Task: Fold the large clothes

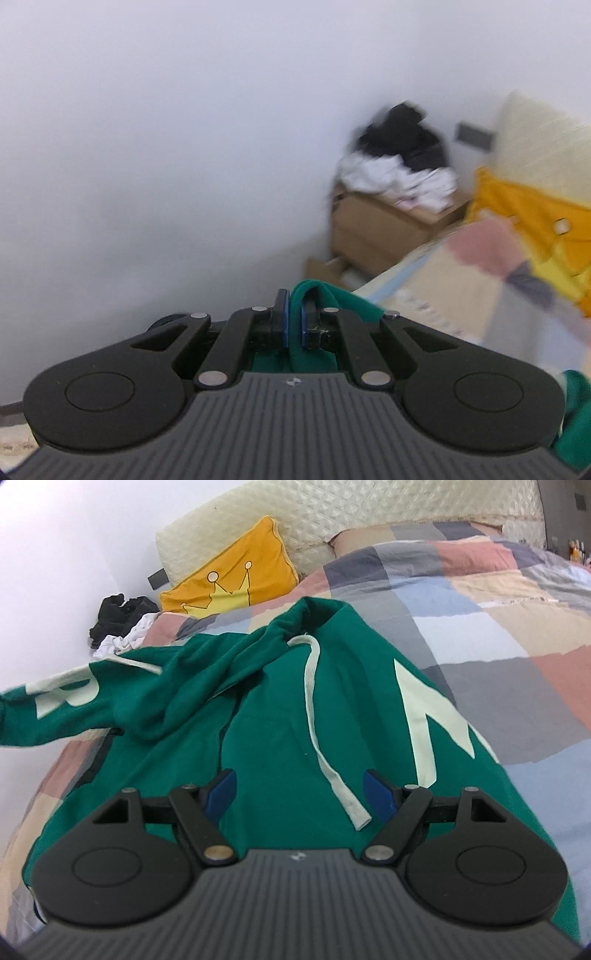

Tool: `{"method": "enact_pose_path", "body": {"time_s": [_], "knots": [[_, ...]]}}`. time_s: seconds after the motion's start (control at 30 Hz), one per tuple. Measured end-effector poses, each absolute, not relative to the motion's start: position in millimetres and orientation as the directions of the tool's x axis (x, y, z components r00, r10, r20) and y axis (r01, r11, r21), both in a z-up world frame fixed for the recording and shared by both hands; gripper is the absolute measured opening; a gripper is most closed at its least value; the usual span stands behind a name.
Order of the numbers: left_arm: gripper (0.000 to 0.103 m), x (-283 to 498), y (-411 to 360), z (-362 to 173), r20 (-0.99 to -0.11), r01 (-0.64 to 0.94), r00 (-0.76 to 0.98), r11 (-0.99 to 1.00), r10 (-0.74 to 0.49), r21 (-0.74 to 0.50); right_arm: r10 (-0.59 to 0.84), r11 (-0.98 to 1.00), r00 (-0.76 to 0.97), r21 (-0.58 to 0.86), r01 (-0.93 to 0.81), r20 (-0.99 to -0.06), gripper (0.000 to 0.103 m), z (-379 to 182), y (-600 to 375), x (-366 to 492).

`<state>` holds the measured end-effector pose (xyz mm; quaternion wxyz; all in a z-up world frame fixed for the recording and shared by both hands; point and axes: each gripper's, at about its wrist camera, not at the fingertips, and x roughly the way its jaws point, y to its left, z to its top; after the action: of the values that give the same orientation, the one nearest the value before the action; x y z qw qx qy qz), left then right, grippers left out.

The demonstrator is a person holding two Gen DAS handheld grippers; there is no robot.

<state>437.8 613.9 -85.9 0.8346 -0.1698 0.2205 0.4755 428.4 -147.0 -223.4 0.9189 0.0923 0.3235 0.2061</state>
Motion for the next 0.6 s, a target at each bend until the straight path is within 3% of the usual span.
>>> {"method": "enact_pose_path", "body": {"time_s": [0.2, 0.3, 0.4, 0.47, 0.6], "knots": [[0.008, 445, 665, -169, -0.674, -0.896, 0.372, 0.437, 0.638, -0.08, 0.469, 0.878, 0.67, 0.386, -0.283, -0.576, 0.077, -230, -154, 432], [0.009, 430, 676, -199, -0.725, -0.903, 0.38, 0.4, 0.574, -0.157, 0.471, 0.872, 0.67, 0.417, -0.256, -0.574, 0.077, -232, -159, 435], [0.029, 418, 677, -211, -0.777, -0.908, 0.382, 0.359, 0.501, -0.216, 0.48, 0.859, 0.672, 0.458, -0.228, -0.564, 0.077, -234, -165, 438], [0.061, 398, 670, -209, -0.799, -0.899, 0.419, 0.319, 0.431, -0.3, 0.478, 0.854, 0.675, 0.478, -0.206, -0.562, 0.077, -234, -169, 442], [0.068, 383, 641, -192, -0.807, -0.869, 0.467, 0.353, 0.36, -0.345, 0.481, 0.834, 0.678, 0.53, -0.157, -0.556, 0.077, -237, -183, 443]]}}
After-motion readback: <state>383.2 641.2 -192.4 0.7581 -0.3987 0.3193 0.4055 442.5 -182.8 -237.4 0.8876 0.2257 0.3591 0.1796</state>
